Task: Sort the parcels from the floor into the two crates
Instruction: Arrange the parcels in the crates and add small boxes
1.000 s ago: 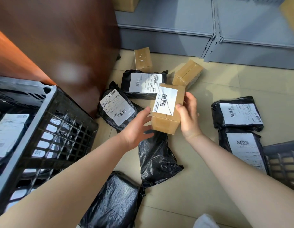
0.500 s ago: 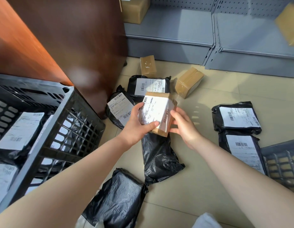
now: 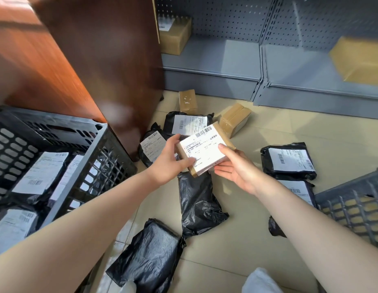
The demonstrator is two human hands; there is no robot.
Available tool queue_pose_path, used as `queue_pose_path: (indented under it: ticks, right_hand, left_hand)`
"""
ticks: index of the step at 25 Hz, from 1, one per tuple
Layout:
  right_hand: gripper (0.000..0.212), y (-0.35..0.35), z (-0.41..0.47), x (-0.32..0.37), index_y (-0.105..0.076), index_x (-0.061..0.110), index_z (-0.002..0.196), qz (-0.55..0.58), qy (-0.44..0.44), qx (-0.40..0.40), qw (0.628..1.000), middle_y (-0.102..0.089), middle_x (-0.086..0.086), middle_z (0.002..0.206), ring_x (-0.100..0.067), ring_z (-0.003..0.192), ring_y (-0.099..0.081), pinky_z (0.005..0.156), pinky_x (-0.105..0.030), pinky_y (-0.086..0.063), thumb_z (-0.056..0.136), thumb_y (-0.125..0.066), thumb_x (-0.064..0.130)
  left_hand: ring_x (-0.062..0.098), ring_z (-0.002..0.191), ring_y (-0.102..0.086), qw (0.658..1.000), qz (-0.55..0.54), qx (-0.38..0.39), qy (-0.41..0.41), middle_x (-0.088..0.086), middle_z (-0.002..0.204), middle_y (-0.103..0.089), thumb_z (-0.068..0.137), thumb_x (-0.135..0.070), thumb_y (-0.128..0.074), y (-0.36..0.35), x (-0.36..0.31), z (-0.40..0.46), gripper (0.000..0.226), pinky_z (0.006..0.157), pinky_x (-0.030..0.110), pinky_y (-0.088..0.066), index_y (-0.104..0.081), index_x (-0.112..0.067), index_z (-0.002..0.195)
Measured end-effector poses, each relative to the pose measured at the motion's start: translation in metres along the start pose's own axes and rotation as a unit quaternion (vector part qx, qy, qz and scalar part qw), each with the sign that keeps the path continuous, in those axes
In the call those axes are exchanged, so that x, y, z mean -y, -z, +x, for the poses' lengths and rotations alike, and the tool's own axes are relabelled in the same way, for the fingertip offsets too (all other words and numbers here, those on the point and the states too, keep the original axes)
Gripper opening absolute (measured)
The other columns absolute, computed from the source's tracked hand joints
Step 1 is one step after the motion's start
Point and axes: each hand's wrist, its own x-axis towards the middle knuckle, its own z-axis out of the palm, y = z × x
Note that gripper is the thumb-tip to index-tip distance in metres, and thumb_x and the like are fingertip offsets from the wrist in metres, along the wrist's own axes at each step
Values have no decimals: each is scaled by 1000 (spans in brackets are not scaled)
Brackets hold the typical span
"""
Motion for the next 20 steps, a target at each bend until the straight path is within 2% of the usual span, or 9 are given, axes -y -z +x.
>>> queue_pose_path:
  ticks: [2, 4, 8, 11, 12, 13, 15, 17, 20]
  right_hand:
    - [38, 5, -21, 9, -52, 16, 120, 58, -7, 10, 998, -64, -22, 114, -32, 106, -65, 98, -42, -53, 93, -63, 40]
    - [33, 9, -41, 15, -53, 19, 115, 102, -15, 15, 995, -61, -26, 117, -34, 109, -63, 100, -44, -51, 93, -62, 42]
    - [58, 29, -80, 26, -44, 22, 130, 52, -25, 4, 998, -56, -25, 126, -37, 113, -61, 99, -46, -52, 86, -66, 53]
    - [101, 51, -106, 34, -31, 25, 145, -49, 19, -49, 997, -57, -7, 136, -28, 119, -58, 99, -48, -50, 65, -78, 64]
    - [107, 61, -115, 37, -25, 28, 148, -63, 43, -63, 995, -59, -2, 135, -24, 121, -57, 100, -49, -49, 63, -79, 64]
    - [101, 72, -123, 41, -25, 28, 149, -59, 64, -71, 994, -61, 1, 131, -22, 120, -58, 99, -50, -49, 69, -78, 60]
    - [70, 96, -140, 50, -42, 22, 141, -40, 90, -67, 993, -68, 1, 122, -21, 116, -63, 95, -49, -53, 83, -73, 47]
    - [49, 124, -161, 60, -57, 21, 130, -50, 97, -48, 993, -72, -2, 117, -23, 111, -67, 88, -44, -58, 87, -69, 42]
    - [43, 167, -194, 69, -62, 21, 126, -77, 90, -42, 992, -74, -2, 113, -20, 105, -70, 82, -38, -58, 90, -64, 44]
  left_hand:
    - [18, 130, -43, 992, -101, 5, 75, -11, 135, -38, 92, -35, -65, 0, -16, -7, 80, 101, 32, -45, -14, -29, 153]
    - [24, 125, -50, 978, -160, 41, 124, -6, 137, -46, 92, -46, -60, -2, -30, -15, 72, 103, 45, -46, -20, -34, 150]
    - [24, 104, -65, 979, -173, 53, 91, 2, 124, -64, 92, -41, -60, -21, -65, -31, 48, 98, 47, -51, -42, -35, 137]
    - [19, 106, -65, 989, -125, 33, 65, -1, 115, -70, 92, -39, -56, -37, -92, -42, 36, 95, 42, -53, -51, -37, 128]
    - [17, 107, -65, 991, -112, 39, 55, -2, 112, -72, 93, -38, -54, -44, -100, -45, 33, 95, 41, -53, -53, -37, 126]
    - [16, 106, -66, 992, -103, 51, 46, -3, 109, -73, 94, -36, -52, -53, -109, -49, 30, 95, 41, -53, -55, -37, 124]
    - [16, 106, -66, 993, -83, 80, 15, -4, 109, -74, 96, -35, -48, -70, -124, -55, 28, 94, 39, -54, -55, -36, 123]
    - [16, 108, -65, 993, -67, 97, -18, -4, 113, -72, 92, -39, -47, -91, -140, -58, 36, 93, 39, -55, -55, -36, 127]
    - [13, 105, -64, 993, -53, 92, -47, -5, 114, -69, 91, -48, -51, -130, -160, -62, 38, 95, 39, -54, -55, -34, 126]
